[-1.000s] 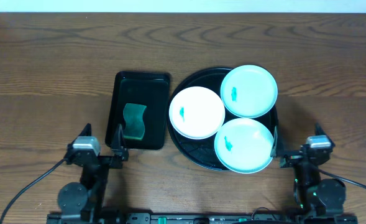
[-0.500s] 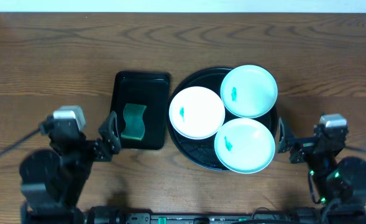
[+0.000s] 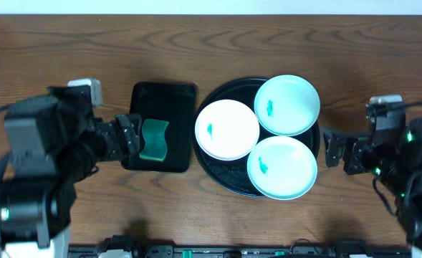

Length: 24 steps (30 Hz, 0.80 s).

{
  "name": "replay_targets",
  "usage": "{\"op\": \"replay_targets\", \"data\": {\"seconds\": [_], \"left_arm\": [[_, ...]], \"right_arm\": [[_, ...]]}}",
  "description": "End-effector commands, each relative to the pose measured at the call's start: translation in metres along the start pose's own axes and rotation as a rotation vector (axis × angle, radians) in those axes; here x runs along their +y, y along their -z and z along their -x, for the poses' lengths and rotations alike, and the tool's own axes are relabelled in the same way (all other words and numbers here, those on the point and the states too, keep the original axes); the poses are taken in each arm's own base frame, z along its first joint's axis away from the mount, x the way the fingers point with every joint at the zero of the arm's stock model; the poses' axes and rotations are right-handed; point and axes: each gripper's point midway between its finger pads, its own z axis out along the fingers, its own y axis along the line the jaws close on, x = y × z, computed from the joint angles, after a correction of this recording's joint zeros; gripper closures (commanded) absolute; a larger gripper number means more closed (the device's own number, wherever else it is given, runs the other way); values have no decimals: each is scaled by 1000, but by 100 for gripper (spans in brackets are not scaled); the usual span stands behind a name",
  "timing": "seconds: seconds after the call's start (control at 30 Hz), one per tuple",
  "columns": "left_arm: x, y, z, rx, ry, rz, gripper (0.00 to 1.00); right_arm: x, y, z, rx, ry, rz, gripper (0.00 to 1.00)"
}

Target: Clean dirty plates on tray and stack at the side

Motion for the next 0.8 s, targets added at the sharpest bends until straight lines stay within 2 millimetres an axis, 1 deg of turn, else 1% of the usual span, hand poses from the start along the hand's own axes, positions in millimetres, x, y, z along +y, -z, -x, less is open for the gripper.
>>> {"op": "replay_targets", "data": {"seconds": [0.0,0.13,0.2,0.3,0.4,0.43,0.47,0.5,0.53,0.57,0.6,0.63,0.67,0.73,0.77], "left_arm": [[-4,-17,-11,135,49,-42,20],[-16,-36,-27,285,109,-136,20],[-13,-45,-30,326,126,-128,20],[-10,-54,-34,370,143,-120,20],[-8,-56,-38,401,154,-114,20],[-8,-56,-39,404,156,-113,20],[-8,-56,-39,407,157,-112,20],[-8,-55,-40,412,160,-111,23],[-8,-55,-41,416,161,-111,36],[-8,-55,-43,422,163,-109,46],[-8,-54,-44,428,166,-108,53],[-8,-54,-46,434,168,-107,67],[-7,-54,-47,440,171,-105,73],[-7,-54,-50,449,174,-104,89],[-6,-55,-51,454,176,-103,92]], "right_arm": [[2,-3,5,79,-22,12,1],[1,-11,4,138,-29,7,1],[0,-14,6,137,-35,8,1],[9,-16,4,151,-47,59,1],[20,-14,3,158,-50,124,1],[22,-14,3,158,-45,135,8],[24,-14,3,158,-42,147,20],[24,-14,3,158,-43,149,38],[25,-14,3,159,-45,152,51],[26,-14,2,161,-51,157,58],[26,-14,2,164,-64,158,58],[26,-15,1,170,-78,156,57],[26,-14,-2,182,-96,154,58],[25,-14,-9,212,-114,150,67],[25,-14,-13,230,-118,147,73]]}}
